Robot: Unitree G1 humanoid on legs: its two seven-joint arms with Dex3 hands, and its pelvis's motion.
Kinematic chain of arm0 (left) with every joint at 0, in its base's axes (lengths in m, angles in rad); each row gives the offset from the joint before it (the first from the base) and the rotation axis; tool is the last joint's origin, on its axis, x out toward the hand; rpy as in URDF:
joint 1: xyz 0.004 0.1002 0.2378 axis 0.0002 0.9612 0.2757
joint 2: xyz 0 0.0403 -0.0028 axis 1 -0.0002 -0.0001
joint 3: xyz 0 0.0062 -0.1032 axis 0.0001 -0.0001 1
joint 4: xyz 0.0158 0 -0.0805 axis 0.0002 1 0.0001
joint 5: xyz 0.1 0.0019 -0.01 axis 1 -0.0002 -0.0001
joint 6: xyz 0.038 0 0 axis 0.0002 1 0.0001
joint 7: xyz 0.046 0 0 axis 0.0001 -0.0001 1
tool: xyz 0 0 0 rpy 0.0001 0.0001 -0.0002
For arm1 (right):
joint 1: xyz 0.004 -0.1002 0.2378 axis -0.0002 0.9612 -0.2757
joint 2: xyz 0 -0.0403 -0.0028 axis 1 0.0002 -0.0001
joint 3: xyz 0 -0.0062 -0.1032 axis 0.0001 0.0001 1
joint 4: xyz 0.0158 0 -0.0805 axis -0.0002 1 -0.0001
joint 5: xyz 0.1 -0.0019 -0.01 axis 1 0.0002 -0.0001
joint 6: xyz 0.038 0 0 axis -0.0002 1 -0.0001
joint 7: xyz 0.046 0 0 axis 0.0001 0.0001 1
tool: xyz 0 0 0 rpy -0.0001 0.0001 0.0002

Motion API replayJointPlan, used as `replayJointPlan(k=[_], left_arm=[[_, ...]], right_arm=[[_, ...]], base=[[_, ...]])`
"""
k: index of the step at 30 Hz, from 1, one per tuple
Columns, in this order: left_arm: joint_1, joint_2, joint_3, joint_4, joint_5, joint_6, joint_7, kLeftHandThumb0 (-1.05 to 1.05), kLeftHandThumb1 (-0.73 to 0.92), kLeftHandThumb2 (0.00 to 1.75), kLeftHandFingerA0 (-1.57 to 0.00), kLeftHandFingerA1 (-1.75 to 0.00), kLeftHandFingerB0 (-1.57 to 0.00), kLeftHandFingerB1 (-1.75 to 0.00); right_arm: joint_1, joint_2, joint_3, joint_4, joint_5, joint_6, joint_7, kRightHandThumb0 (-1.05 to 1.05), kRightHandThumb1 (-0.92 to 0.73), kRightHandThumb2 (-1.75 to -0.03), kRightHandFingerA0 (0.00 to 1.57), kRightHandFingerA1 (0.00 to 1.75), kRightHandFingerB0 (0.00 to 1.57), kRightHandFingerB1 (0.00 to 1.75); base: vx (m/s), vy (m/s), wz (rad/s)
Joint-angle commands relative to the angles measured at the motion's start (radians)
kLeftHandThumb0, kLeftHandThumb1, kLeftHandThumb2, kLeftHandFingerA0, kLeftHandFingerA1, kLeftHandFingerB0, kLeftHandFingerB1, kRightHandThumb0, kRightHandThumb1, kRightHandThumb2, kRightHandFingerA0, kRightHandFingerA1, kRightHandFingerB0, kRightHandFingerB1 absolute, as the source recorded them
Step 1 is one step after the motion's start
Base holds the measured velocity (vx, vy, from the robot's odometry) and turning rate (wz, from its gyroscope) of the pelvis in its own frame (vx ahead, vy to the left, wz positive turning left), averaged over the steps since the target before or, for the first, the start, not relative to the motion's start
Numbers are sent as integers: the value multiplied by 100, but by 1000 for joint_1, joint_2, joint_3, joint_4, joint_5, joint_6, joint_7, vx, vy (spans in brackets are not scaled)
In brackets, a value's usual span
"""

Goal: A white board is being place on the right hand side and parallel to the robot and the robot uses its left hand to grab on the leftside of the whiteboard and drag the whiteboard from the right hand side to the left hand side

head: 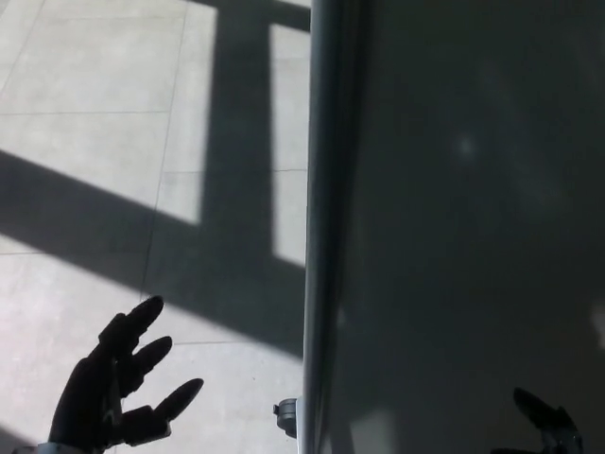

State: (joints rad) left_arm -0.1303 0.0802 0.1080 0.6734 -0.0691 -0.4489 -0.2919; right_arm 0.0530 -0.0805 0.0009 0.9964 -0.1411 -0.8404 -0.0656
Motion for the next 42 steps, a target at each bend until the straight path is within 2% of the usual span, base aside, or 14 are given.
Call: replayJointPlan(k=[1,7,8,19,20,26,28,31,33,34,37,38,41,42], left_arm=[[-69,38,-39,-168,-42,186,-81,-63,38,70,-5,-23,0,0],[-162,40,-76,-241,-43,279,-99,-73,44,75,-1,-37,0,0],[-183,37,-88,-254,-44,313,-104,-59,43,52,0,-52,0,-23],[-312,39,-175,-246,-7,417,-133,-77,28,75,-2,-46,-1,-11],[-349,37,-204,-218,-7,409,-183,-76,27,72,-3,-44,0,-2],[-370,46,-229,-205,-17,410,-222,-63,37,82,0,-34,0,-7],[-368,46,-240,-217,-24,425,-242,-76,38,61,0,-35,0,-13],[-371,47,-247,-236,-38,462,-268,-64,39,80,0,-26,0,-4],[-373,53,-272,-260,-15,472,-274,-62,37,79,-1,-29,0,-8],[-376,51,-277,-264,-18,481,-279,-60,36,79,-1,-28,0,-10],[-387,44,-290,-266,-16,496,-284,-60,35,79,-1,-31,0,-14],[-399,36,-301,-254,-8,495,-281,-60,35,79,-1,-33,0,-15],[-420,30,-314,-225,3,487,-282,-62,38,77,-4,-34,-4,-12],[-428,28,-316,-215,4,487,-283,-62,39,77,-4,-34,-3,-12]], right_arm=[[28,-26,42,42,-53,-38,-2,-53,-57,-100,47,73,0,52],[32,-10,47,83,-18,-33,39,-54,-58,-96,47,72,3,55],[38,-6,48,92,-17,-34,39,-51,-59,-97,48,73,4,56],[41,15,64,146,-35,-36,12,-53,-72,-71,49,75,3,60],[41,17,56,157,-16,-39,39,-55,-59,-98,50,76,5,58],[40,25,55,170,-16,-42,40,-53,-59,-98,52,77,6,59],[44,27,54,168,-14,-37,45,-48,-72,-72,49,77,2,61],[41,27,53,173,-15,-39,49,-49,-72,-72,48,76,2,60],[37,25,54,176,-18,-31,49,-51,-60,-98,50,76,5,58],[37,25,55,175,-20,-28,46,-50,-73,-72,48,76,1,60],[36,26,54,175,-19,-27,48,-51,-74,-71,49,76,3,60],[35,28,52,178,-14,-31,54,-53,-60,-98,51,76,6,58],[31,31,56,183,-21,-34,52,-52,-60,-98,51,76,6,58],[30,32,56,183,-20,-34,53,-51,-73,-72,49,77,3,61]], base=[[0,0,0],[-2,-1,1],[0,0,0],[0,0,0],[0,0,0],[0,0,0],[0,0,0],[0,0,0],[0,0,0],[0,0,0],[0,0,0],[0,0,0],[0,0,0],[0,0,0]])
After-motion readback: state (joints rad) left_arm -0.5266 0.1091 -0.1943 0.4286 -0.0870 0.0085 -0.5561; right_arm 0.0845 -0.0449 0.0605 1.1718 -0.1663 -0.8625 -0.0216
